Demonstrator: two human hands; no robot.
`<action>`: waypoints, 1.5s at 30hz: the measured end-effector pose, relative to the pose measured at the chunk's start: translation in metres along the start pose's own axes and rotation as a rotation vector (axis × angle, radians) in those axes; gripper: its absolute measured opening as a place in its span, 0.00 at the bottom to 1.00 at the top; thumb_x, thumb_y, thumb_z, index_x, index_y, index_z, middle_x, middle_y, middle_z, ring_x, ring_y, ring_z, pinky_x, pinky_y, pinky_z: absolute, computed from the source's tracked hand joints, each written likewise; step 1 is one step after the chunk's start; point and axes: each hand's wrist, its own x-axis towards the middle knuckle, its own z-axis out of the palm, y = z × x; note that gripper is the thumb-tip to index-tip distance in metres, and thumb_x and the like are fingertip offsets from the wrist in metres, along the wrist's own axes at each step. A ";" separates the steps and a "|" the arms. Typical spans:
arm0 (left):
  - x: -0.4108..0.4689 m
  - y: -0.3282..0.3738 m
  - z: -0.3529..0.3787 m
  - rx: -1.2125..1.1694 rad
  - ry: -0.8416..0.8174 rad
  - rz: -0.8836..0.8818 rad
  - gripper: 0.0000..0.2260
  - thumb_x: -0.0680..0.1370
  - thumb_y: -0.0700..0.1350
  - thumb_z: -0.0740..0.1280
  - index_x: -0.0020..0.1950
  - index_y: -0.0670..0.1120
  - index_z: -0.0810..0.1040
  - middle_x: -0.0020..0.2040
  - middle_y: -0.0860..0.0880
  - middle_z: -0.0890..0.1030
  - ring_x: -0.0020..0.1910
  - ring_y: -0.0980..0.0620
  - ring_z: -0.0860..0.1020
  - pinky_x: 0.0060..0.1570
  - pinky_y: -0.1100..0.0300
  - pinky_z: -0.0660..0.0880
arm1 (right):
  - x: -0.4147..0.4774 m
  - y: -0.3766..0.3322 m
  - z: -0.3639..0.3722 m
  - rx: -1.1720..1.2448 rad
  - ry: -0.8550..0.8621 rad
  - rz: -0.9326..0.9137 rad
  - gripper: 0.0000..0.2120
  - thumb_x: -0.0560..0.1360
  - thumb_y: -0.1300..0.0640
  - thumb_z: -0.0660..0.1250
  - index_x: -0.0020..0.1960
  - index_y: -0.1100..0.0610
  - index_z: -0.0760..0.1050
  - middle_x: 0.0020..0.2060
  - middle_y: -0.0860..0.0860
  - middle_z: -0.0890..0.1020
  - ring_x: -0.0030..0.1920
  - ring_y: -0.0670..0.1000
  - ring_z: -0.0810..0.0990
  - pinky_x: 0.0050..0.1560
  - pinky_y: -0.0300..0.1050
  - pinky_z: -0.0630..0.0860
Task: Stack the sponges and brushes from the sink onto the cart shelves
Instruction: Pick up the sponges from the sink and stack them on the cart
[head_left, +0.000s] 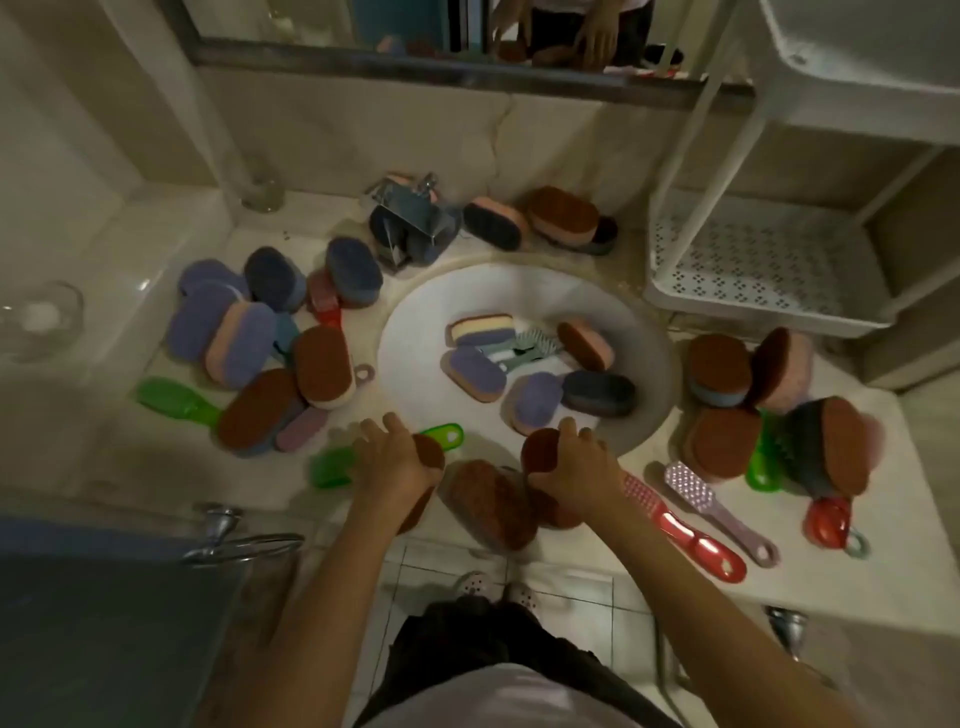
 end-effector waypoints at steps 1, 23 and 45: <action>-0.002 0.000 0.001 0.017 -0.017 -0.003 0.36 0.71 0.52 0.71 0.70 0.40 0.56 0.70 0.38 0.61 0.68 0.38 0.64 0.63 0.49 0.68 | -0.001 -0.001 0.002 -0.023 -0.004 0.015 0.39 0.72 0.47 0.67 0.73 0.59 0.51 0.66 0.59 0.68 0.66 0.62 0.69 0.65 0.57 0.69; 0.001 0.122 -0.159 -0.634 -0.011 0.441 0.37 0.70 0.59 0.69 0.71 0.46 0.57 0.66 0.42 0.71 0.63 0.40 0.72 0.60 0.47 0.71 | -0.030 -0.025 -0.157 0.425 0.648 -0.184 0.26 0.71 0.50 0.70 0.63 0.54 0.62 0.54 0.54 0.75 0.48 0.51 0.77 0.47 0.46 0.79; -0.025 0.442 -0.215 -0.397 0.126 0.709 0.39 0.77 0.57 0.61 0.77 0.44 0.40 0.75 0.39 0.60 0.71 0.39 0.64 0.68 0.47 0.65 | 0.060 0.112 -0.406 0.326 0.864 0.046 0.22 0.71 0.48 0.69 0.59 0.59 0.69 0.57 0.58 0.75 0.55 0.59 0.76 0.56 0.53 0.76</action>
